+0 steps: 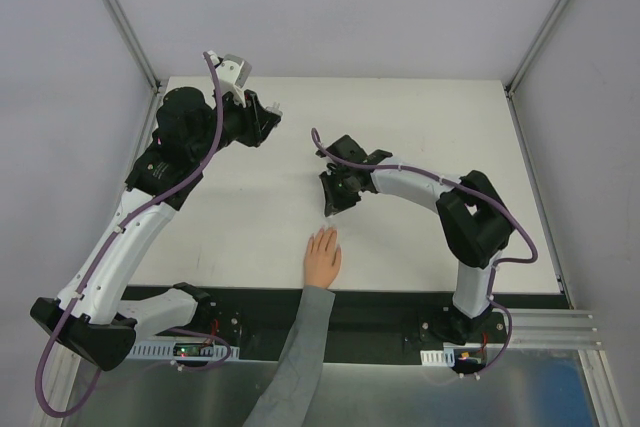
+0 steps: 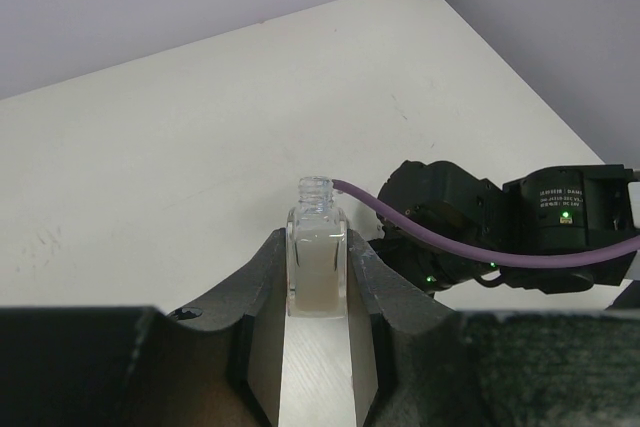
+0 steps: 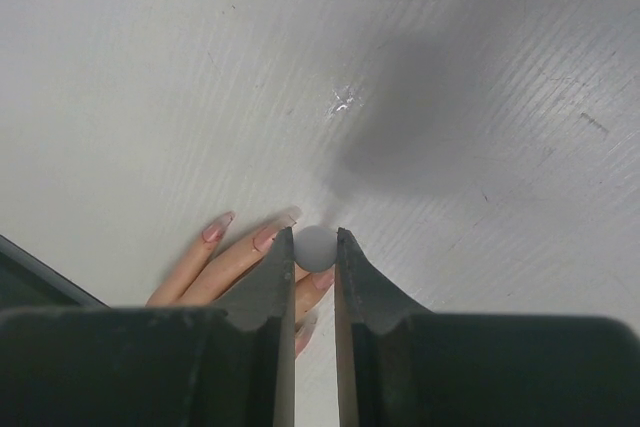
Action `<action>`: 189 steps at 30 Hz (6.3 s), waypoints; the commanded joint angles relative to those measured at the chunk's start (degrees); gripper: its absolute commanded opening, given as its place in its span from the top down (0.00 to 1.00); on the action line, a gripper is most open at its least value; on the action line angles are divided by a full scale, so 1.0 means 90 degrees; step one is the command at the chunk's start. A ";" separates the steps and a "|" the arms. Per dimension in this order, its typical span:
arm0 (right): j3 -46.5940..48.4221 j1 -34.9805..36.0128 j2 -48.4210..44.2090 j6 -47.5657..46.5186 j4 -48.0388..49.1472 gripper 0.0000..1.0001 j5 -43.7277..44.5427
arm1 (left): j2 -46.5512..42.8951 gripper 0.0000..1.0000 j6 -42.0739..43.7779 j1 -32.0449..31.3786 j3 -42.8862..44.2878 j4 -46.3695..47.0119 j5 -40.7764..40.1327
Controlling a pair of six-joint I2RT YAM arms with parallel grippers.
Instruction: Paint the nails
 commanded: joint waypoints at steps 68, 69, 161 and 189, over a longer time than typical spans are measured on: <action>0.3267 -0.1175 -0.3139 0.1472 -0.0954 0.99 -0.2117 | -0.0701 1.00 -0.1453 0.0160 -0.1411 0.3207 0.4648; 0.3277 -0.1175 -0.3119 0.1521 -0.0798 0.99 -0.2108 | -0.0711 1.00 -0.1483 0.0150 -0.1432 0.3247 0.4696; 0.3854 -0.0735 -0.2523 0.1639 -0.0445 0.99 -0.2879 | -0.0731 1.00 -0.0897 -0.0016 -0.1305 0.3091 0.4043; 0.3991 -0.0735 -0.2299 0.1648 -0.0650 0.99 -0.3035 | -0.0692 1.00 -0.0858 -0.0016 -0.1285 0.3169 0.3925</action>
